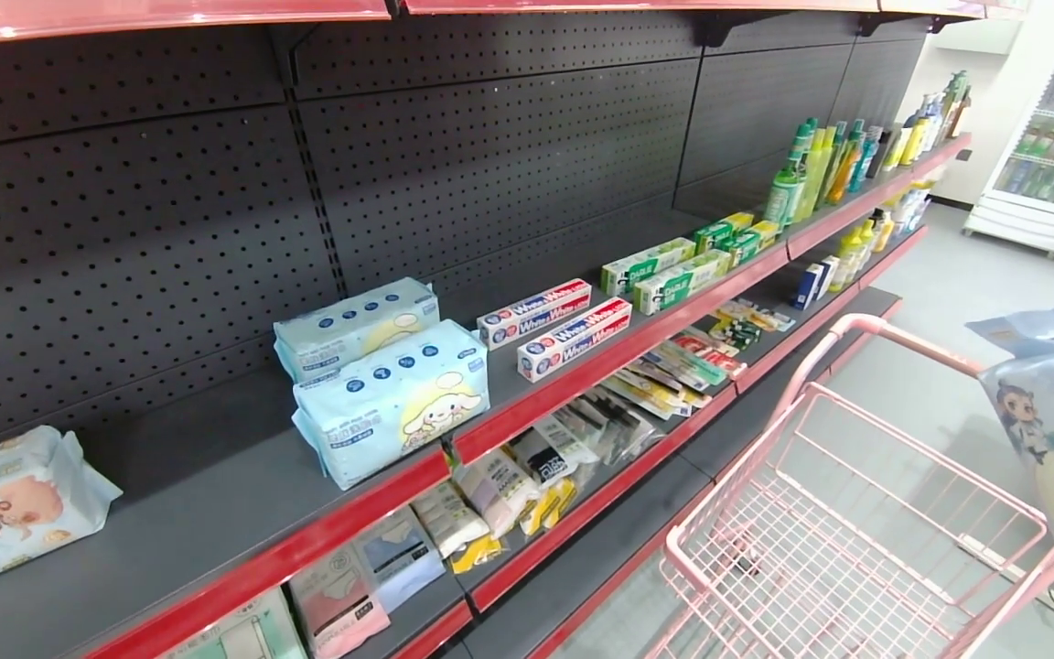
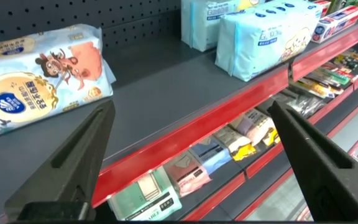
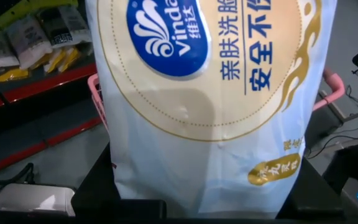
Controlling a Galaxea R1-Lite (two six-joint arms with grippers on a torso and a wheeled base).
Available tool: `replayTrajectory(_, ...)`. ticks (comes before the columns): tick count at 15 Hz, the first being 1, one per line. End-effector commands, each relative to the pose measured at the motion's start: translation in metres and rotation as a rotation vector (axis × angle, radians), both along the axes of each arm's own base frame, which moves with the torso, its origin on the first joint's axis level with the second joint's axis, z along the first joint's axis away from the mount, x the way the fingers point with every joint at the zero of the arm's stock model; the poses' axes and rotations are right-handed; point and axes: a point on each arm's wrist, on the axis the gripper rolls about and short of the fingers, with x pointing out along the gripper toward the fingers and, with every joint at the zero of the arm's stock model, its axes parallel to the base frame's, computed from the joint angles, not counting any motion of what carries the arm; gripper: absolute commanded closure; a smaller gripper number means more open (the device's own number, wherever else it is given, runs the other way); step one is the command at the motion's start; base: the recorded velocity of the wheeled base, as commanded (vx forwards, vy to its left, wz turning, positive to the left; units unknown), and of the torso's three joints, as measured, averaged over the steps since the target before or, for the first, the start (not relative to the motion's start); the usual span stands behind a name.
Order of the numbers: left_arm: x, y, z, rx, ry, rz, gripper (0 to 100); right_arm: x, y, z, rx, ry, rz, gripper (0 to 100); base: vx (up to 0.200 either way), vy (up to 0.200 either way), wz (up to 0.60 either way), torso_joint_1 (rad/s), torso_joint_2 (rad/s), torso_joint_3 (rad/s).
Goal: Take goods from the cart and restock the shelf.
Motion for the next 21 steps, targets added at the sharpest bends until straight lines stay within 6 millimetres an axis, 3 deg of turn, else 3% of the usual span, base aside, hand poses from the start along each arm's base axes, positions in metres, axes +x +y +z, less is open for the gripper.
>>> replayTrajectory(1, 0.0002, 0.0000, -0.0003, 0.000, 0.003, 0.001, 0, 0.0009, 0.0001, -0.0014, -0.001, 0.010, 0.000, 100, 0.000, 0.000, 0.00, 0.115, -0.25, -0.124)
replayTrajectory(9, 0.0001, 0.0000, 0.0001, 0.000, 0.001, 0.001, 0, -0.0004, -0.0002, 0.0008, -0.045, -0.003, 0.006, 100, 0.000, 0.000, 0.00, 0.051, -0.11, -0.057)
replayTrajectory(21, 0.0001, 0.0000, 0.0001, 0.000, 0.001, 0.001, 0, -0.0070, -0.0007, -0.0015, -0.055, -0.027, 0.007, 100, 0.000, 0.000, 0.60, 0.006, 0.00, 0.001)
